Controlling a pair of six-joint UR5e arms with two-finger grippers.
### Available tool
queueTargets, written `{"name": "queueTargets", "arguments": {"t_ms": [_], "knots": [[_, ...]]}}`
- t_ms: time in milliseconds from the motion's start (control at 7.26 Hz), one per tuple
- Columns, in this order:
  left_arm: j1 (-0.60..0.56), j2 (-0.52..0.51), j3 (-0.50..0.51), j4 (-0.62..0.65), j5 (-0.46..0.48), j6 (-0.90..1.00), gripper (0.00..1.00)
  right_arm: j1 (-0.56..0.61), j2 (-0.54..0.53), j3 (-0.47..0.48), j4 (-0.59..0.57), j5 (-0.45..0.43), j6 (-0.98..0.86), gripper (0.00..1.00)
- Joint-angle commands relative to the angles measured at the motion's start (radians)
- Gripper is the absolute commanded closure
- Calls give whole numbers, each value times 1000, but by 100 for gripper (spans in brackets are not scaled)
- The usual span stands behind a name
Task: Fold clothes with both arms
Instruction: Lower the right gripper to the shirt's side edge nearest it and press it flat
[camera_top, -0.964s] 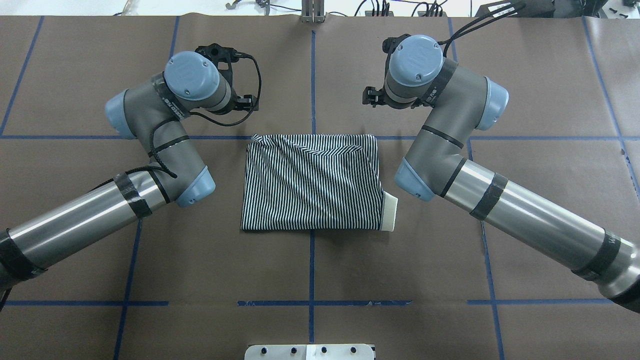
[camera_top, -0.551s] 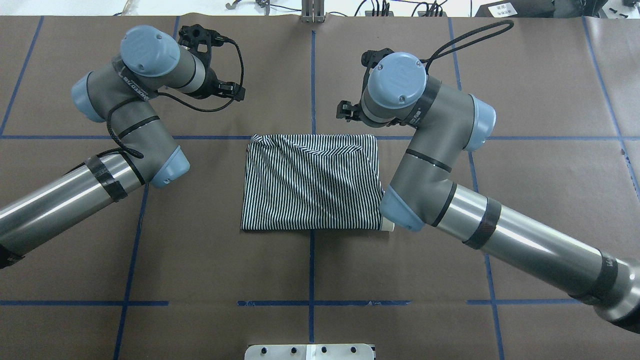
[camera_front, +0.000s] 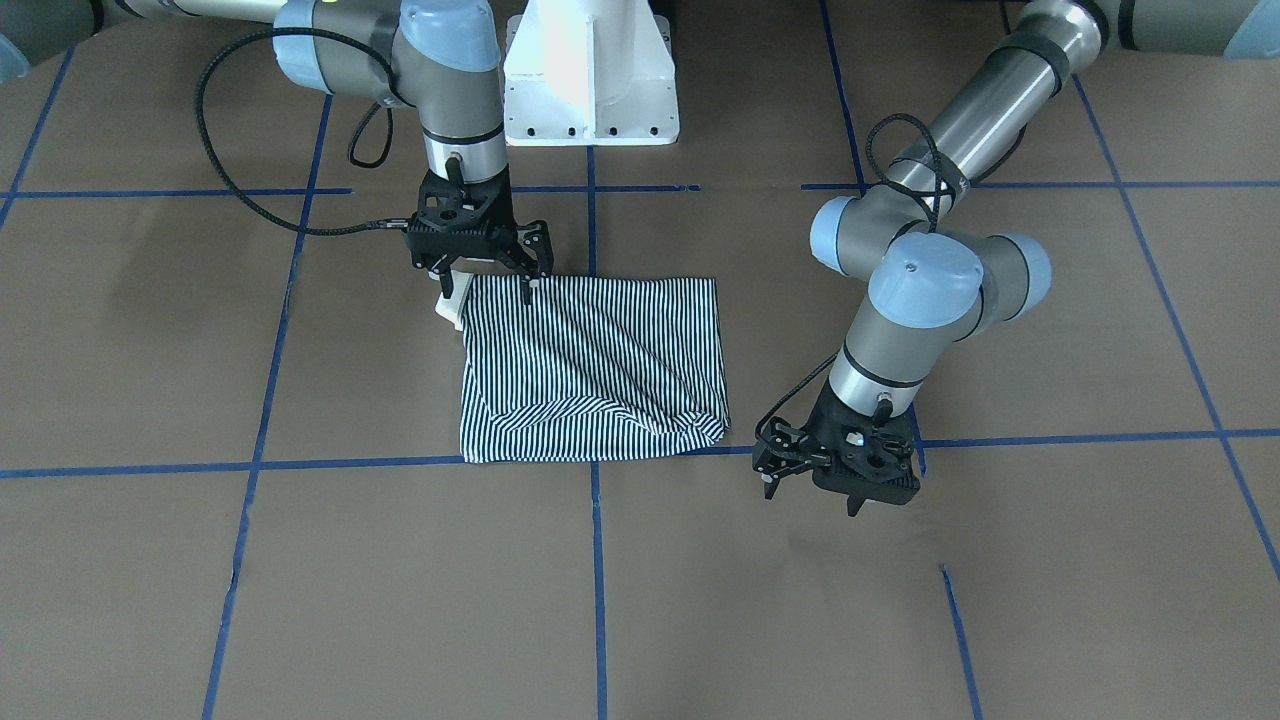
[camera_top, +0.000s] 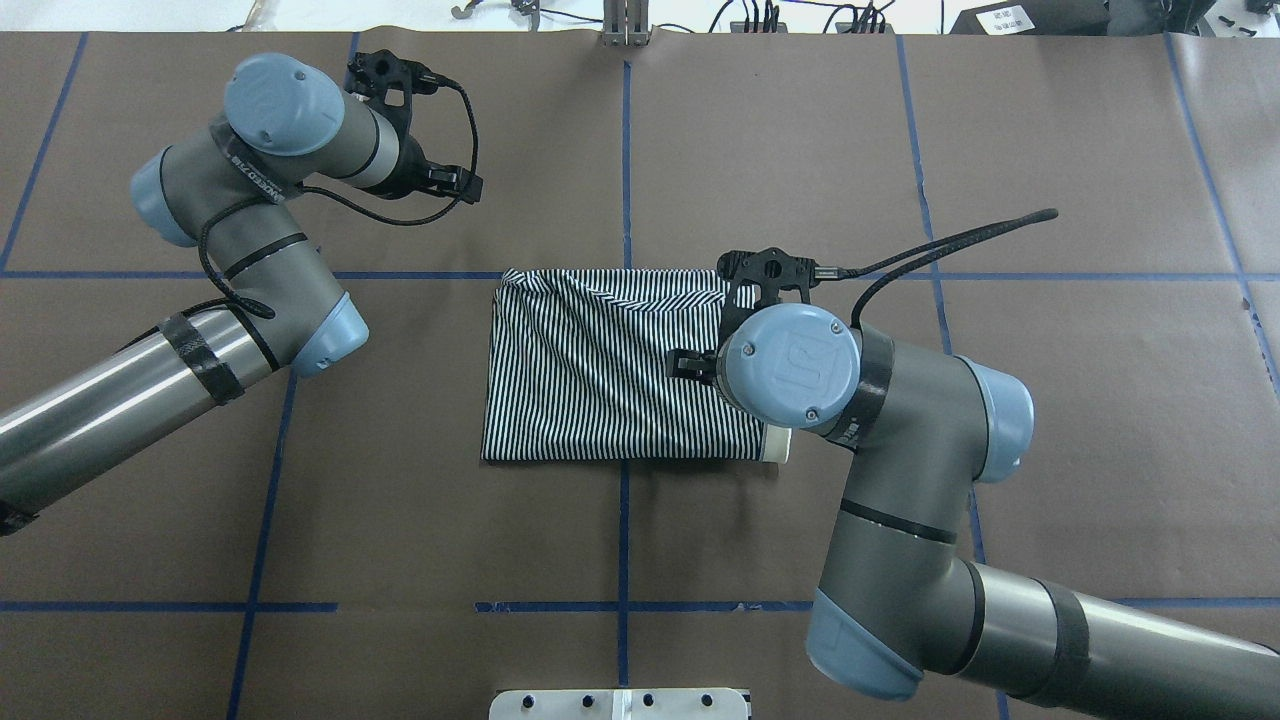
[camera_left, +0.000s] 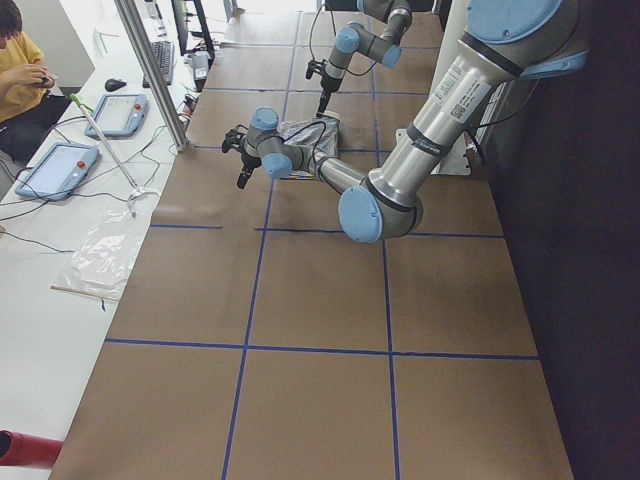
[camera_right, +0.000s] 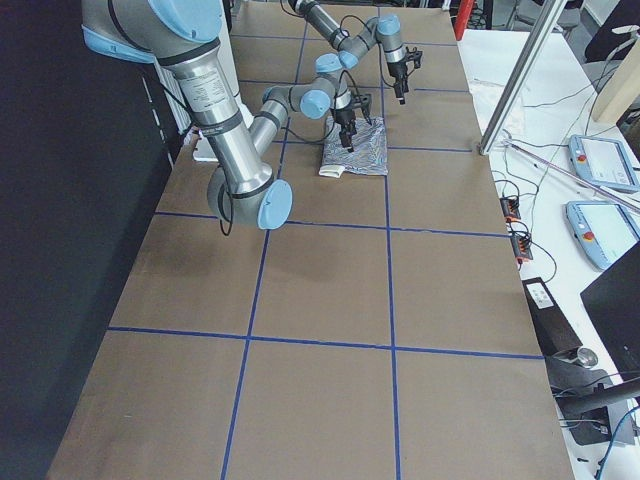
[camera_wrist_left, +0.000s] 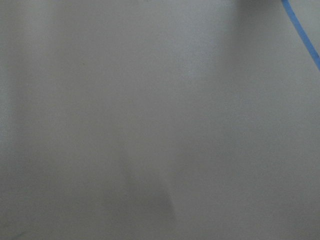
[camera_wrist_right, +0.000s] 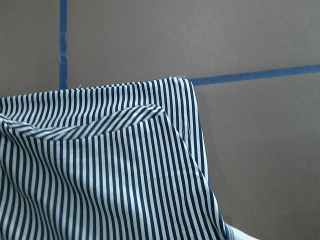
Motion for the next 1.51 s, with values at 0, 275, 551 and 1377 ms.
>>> {"name": "queueTargets", "arguments": {"t_ms": [0, 275, 551, 1377], "knots": [[1, 2, -1, -5, 0, -6, 0, -46, -19, -4, 3, -33, 16, 0], [1, 3, -1, -7, 1, -7, 0, -54, -30, -29, 10, -33, 15, 0], [3, 16, -4, -27, 1, -9, 0, -57, -30, -47, 14, -33, 13, 0], [4, 16, -5, -28, 1, -10, 0, -70, -50, -90, 97, -33, 18, 0]]}}
